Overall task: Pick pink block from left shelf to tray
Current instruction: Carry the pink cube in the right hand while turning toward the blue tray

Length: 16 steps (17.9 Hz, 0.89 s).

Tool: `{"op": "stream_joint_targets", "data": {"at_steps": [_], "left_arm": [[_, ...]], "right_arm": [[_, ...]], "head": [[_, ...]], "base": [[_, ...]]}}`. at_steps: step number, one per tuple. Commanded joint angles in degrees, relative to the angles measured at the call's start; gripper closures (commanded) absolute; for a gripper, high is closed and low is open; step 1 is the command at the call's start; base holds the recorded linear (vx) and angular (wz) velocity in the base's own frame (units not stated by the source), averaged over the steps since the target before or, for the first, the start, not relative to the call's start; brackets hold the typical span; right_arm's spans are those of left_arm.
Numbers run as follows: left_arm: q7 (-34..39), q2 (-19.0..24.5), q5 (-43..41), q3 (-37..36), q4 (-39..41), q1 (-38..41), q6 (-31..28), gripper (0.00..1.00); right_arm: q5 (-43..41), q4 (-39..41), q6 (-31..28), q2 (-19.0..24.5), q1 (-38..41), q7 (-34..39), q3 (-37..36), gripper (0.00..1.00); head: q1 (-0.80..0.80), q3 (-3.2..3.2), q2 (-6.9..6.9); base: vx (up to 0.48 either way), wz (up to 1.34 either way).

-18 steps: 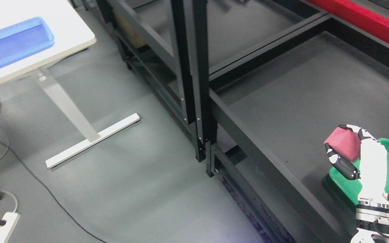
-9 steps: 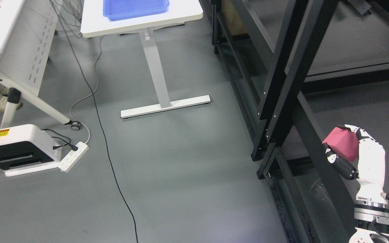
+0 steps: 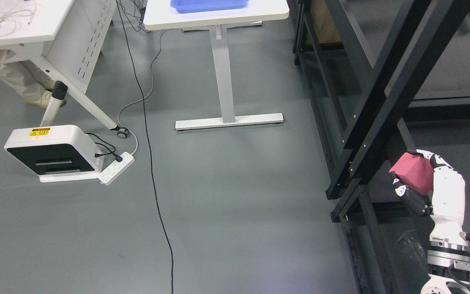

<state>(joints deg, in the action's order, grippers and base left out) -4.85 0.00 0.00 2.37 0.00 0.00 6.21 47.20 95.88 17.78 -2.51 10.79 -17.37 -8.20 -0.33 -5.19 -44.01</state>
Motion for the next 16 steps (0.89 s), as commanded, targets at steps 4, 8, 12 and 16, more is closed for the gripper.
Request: {"op": "stream_joint_targets", "data": {"at_steps": [4,8,12,16], "left_arm": [[0.0,1.0,-0.1,0.0,1.0,-1.3,0.0,0.00],[0.0,1.0,-0.1,0.0,1.0,-1.3,0.0,0.00],[0.0,1.0,-0.1,0.0,1.0,-1.3,0.0,0.00],[0.0,1.0,-0.1,0.0,1.0,-1.3,0.0,0.00]], "right_arm": [[0.0,0.0,0.0,0.1,-0.4,0.0,-0.1,0.96],[0.0,0.0,0.1,0.0,-0.3,0.0,-0.1,0.96],[0.0,0.0,0.1,0.0,-0.2,0.1,-0.2,0.96],[0.0,0.0,0.1,0.0,-0.2,0.1,-0.2,0.96]], "head": [[0.00,0.00,0.00],[0.00,0.00,0.00],[0.00,0.00,0.00],[0.00,0.00,0.00]], "base": [[0.016,0.23],[0.042,0.30],[0.070,0.39],[0.133,0.44]]}}
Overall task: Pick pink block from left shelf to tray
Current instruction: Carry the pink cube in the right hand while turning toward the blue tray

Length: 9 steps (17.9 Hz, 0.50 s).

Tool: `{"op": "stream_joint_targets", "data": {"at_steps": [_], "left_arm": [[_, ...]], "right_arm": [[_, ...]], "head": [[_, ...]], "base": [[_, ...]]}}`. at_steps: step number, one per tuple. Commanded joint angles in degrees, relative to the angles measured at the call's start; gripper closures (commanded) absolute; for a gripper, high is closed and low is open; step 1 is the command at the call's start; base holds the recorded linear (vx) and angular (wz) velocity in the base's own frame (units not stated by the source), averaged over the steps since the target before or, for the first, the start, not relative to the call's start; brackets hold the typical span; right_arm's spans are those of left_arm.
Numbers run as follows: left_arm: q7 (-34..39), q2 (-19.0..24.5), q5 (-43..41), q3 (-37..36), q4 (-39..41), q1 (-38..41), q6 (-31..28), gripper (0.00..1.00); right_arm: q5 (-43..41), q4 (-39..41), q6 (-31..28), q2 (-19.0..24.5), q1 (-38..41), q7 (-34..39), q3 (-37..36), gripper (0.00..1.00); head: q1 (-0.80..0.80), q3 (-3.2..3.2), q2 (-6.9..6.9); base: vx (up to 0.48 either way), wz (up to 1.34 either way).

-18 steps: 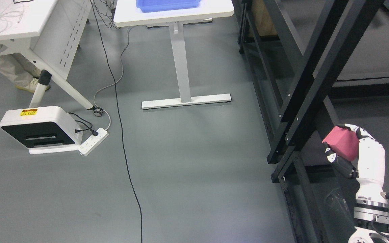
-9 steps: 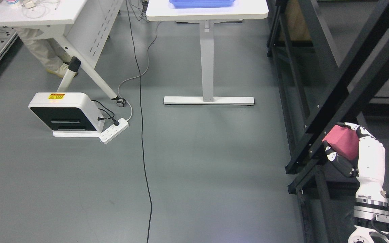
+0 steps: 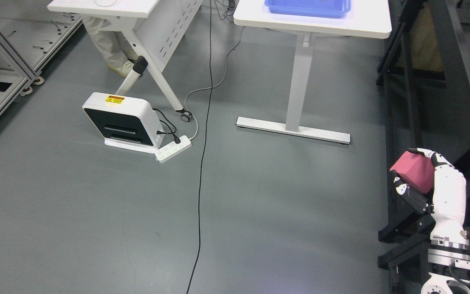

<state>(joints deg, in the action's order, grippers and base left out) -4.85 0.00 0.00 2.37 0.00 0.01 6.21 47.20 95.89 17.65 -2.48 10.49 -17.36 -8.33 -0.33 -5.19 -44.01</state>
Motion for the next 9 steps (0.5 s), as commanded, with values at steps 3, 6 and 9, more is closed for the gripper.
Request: {"op": "stream_joint_targets", "data": {"at_steps": [3,6,9], "left_arm": [[0.0,1.0,-0.1,0.0,1.0,-1.3,0.0,0.00],[0.0,1.0,-0.1,0.0,1.0,-1.3,0.0,0.00],[0.0,1.0,-0.1,0.0,1.0,-1.3,0.0,0.00]], "right_arm": [[0.0,0.0,0.2,0.0,0.1,0.0,-0.1,0.96],[0.0,0.0,0.2,0.0,0.1,0.0,-0.1,0.96],[0.0,0.0,0.2,0.0,0.0,0.0,-0.1,0.96]], "head": [[0.00,0.00,0.00],[0.00,0.00,0.00],[0.00,0.00,0.00]], "base": [[0.202,0.33],[0.241,0.21],[0.291,0.07]]}}
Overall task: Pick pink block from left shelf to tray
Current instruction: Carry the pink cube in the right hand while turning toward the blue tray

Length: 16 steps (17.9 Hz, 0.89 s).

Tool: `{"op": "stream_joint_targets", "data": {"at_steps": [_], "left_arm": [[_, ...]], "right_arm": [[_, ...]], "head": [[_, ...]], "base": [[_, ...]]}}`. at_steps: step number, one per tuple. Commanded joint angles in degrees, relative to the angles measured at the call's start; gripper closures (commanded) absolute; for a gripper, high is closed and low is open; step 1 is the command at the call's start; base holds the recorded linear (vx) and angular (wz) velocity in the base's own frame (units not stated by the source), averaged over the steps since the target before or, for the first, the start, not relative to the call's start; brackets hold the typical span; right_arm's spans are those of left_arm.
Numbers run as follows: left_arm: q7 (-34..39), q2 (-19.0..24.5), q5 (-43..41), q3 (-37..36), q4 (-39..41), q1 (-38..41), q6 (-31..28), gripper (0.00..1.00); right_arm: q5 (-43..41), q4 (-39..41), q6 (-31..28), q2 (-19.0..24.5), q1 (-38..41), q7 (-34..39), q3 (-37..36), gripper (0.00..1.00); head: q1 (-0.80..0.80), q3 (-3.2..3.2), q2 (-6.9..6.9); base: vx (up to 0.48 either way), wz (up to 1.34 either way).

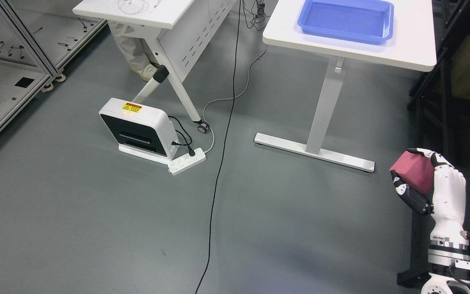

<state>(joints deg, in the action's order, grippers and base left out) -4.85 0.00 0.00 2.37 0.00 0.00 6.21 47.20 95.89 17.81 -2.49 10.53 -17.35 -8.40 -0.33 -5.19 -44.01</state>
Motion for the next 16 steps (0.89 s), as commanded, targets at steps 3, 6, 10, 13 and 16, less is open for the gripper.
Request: {"op": "stream_joint_targets", "data": {"at_steps": [3,6,10,13,16], "left_arm": [[0.0,1.0,-0.1,0.0,1.0,-1.3,0.0,0.00],[0.0,1.0,-0.1,0.0,1.0,-1.4,0.0,0.00],[0.0,1.0,-0.1,0.0,1.0,-1.4,0.0,0.00],[0.0,1.0,-0.1,0.0,1.0,-1.3,0.0,0.00],[0.0,1.0,-0.1,0.0,1.0,-1.3,0.0,0.00]], "right_arm": [[0.0,0.0,0.0,-0.1,-0.1,0.0,0.0,0.96],[0.0,0.0,0.0,-0.2,-0.1,0.0,0.0,0.96],[0.1,-0.1,0.1,-0.2,-0.1,0.4,0.2,0.96],[0.1,-0.2,0.1,-0.2,-0.2,1.4,0.3,0.96],[0.1,-0.2,0.0,-0.2,-0.1,2.1,0.3,0.96]], "head": [[0.00,0.00,0.00],[0.00,0.00,0.00],[0.00,0.00,0.00],[0.00,0.00,0.00],[0.00,0.00,0.00]], "base": [[0.322,0.03],[0.332,-0.01],[0.331,-0.06],[0.318,0.00],[0.322,0.04]]}}
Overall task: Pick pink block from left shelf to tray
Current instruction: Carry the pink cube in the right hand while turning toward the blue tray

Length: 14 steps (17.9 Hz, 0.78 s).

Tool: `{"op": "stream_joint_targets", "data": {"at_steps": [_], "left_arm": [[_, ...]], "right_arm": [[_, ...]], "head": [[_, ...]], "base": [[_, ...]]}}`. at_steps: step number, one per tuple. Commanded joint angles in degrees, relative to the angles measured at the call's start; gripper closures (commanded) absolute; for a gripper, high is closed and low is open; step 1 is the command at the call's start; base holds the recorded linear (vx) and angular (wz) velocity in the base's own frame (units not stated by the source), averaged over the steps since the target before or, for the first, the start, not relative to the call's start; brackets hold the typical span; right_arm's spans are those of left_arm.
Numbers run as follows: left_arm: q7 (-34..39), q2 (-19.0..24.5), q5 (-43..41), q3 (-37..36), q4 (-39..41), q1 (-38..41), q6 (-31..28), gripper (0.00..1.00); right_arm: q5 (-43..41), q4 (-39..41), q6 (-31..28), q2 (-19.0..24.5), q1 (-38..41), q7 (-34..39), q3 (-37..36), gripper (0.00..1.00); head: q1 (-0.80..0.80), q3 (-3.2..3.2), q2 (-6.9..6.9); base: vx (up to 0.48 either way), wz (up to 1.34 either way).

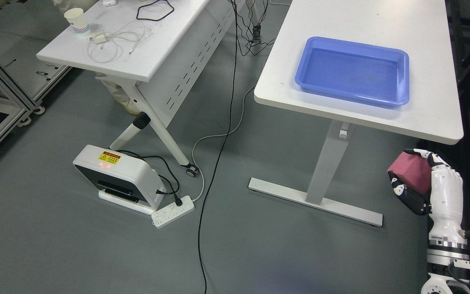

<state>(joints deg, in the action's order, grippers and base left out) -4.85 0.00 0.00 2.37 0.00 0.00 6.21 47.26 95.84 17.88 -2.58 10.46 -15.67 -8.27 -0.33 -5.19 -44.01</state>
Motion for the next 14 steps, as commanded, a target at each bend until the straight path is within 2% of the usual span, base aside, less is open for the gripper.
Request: {"op": "stream_joint_targets", "data": {"at_steps": [1,14], "left_arm": [[0.0,1.0,-0.1,0.0,1.0,-1.4,0.0,0.00],[0.0,1.0,-0.1,0.0,1.0,-1.3,0.0,0.00]], "right_arm": [[0.0,-0.1,0.0,-0.1,0.0,0.5,0.2,0.96],[0.0,-0.1,0.0,-0.1,0.0,1.2,0.1,0.94]], "head": [[0.00,0.00,0.00],[0.00,0.00,0.00]], "base": [[0.281,0.05],[0.272,0.00]]}}
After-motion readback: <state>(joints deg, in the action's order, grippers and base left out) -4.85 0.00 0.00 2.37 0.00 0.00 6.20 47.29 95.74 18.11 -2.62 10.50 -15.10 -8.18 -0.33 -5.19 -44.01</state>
